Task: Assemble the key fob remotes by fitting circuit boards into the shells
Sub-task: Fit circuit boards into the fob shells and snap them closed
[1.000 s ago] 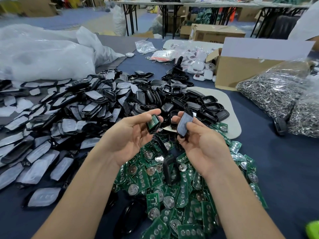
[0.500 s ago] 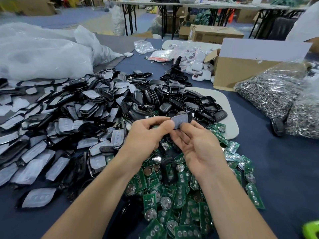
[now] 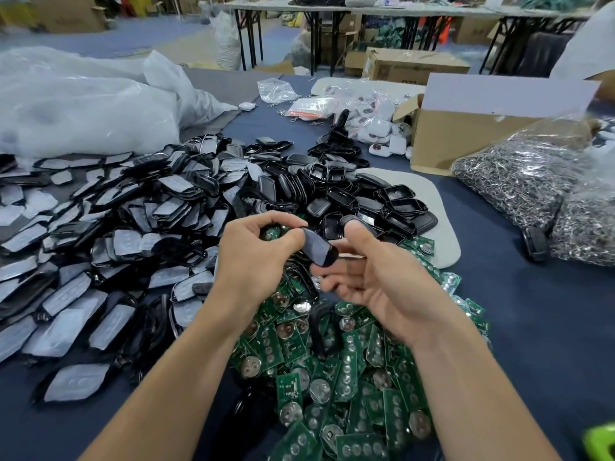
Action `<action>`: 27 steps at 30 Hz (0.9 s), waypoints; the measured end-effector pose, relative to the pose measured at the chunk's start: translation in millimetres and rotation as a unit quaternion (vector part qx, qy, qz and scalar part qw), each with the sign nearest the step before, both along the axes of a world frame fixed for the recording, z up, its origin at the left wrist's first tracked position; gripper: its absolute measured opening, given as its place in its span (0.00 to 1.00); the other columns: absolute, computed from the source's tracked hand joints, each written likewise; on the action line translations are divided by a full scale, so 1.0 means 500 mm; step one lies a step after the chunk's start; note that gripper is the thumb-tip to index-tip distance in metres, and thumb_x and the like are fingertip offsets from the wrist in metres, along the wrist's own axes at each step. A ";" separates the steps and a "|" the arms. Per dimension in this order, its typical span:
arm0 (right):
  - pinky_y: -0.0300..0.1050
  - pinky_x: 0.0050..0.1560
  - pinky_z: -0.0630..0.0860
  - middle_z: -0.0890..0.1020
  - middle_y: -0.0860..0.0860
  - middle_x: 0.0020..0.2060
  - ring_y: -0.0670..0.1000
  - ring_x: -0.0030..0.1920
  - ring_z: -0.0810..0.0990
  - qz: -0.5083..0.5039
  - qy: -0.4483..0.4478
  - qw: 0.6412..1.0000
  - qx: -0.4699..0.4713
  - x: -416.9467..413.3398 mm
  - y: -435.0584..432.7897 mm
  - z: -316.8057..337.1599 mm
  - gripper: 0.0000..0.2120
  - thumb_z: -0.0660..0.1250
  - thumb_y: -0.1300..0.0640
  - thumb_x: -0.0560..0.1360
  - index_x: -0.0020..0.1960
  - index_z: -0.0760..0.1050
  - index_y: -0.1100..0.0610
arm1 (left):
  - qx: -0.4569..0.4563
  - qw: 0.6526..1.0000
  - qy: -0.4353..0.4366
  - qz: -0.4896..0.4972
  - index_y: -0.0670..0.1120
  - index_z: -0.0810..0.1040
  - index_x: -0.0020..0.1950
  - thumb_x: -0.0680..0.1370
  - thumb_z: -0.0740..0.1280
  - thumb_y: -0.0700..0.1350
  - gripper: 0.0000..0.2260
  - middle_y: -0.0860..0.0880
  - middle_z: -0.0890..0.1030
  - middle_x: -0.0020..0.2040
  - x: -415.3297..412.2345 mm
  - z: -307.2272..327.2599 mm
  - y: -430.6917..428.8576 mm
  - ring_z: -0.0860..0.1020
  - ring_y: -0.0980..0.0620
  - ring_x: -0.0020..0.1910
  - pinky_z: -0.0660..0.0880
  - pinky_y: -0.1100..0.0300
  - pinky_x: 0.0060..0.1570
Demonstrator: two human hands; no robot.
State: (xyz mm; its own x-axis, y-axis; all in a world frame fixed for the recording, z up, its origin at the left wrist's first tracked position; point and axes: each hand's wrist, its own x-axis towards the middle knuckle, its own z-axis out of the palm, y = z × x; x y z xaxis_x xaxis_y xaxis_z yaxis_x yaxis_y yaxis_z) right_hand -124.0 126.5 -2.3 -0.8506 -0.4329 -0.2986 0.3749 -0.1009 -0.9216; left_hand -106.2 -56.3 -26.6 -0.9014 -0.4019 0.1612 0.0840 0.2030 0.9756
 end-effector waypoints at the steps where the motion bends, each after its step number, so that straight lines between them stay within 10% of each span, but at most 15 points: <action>1: 0.44 0.43 0.80 0.88 0.62 0.48 0.53 0.40 0.85 0.015 0.000 1.000 0.012 -0.001 0.004 -0.001 0.24 0.70 0.40 0.71 0.54 0.83 0.60 | 0.007 1.000 -0.002 -0.015 0.56 0.88 0.44 0.72 0.76 0.48 0.03 0.52 0.72 0.27 0.002 0.003 0.000 0.62 0.49 0.29 0.61 0.56 0.30; 7: 0.40 0.40 0.83 0.87 0.62 0.49 0.53 0.40 0.86 0.091 -0.045 0.995 -0.023 0.005 0.005 0.001 0.12 0.75 0.53 0.70 0.49 0.87 0.60 | 0.074 0.992 -0.001 -0.106 0.50 0.88 0.43 0.76 0.74 0.37 0.08 0.51 0.78 0.26 0.018 0.019 0.024 0.70 0.54 0.21 0.69 0.66 0.25; 11: 0.42 0.42 0.84 0.87 0.62 0.49 0.53 0.41 0.86 0.062 -0.064 0.992 -0.084 0.005 0.003 -0.001 0.12 0.74 0.57 0.70 0.51 0.86 0.62 | 0.148 0.986 0.000 -0.081 0.51 0.89 0.51 0.81 0.66 0.62 0.18 0.53 0.72 0.27 0.017 0.019 0.020 0.66 0.57 0.24 0.65 0.67 0.25; 14: 0.45 0.47 0.85 0.87 0.63 0.49 0.55 0.43 0.86 0.027 -0.082 0.989 -0.122 0.004 -0.004 -0.005 0.17 0.73 0.59 0.71 0.57 0.81 0.64 | 0.178 0.983 -0.006 -0.052 0.47 0.89 0.54 0.85 0.54 0.52 0.23 0.50 0.72 0.30 0.014 0.012 0.015 0.66 0.55 0.27 0.65 0.63 0.28; 27: 0.50 0.53 0.86 0.88 0.57 0.49 0.51 0.44 0.87 -0.093 0.084 0.991 0.038 0.003 -0.027 -0.037 0.06 0.77 0.61 0.75 0.51 0.87 0.56 | 0.007 0.999 -0.021 0.032 0.62 0.88 0.49 0.75 0.78 0.41 0.14 0.54 0.87 0.39 -0.001 0.004 0.001 0.84 0.57 0.36 0.84 0.61 0.40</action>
State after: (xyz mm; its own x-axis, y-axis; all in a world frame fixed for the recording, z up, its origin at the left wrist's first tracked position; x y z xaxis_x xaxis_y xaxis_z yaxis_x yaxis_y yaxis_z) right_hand -122.3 112.9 -20.9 -0.9541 -0.2461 -0.1709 0.1960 -0.0813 -0.9772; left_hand -106.7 -55.8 -24.4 -0.8801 -0.4602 0.1168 0.0296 0.1923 0.9809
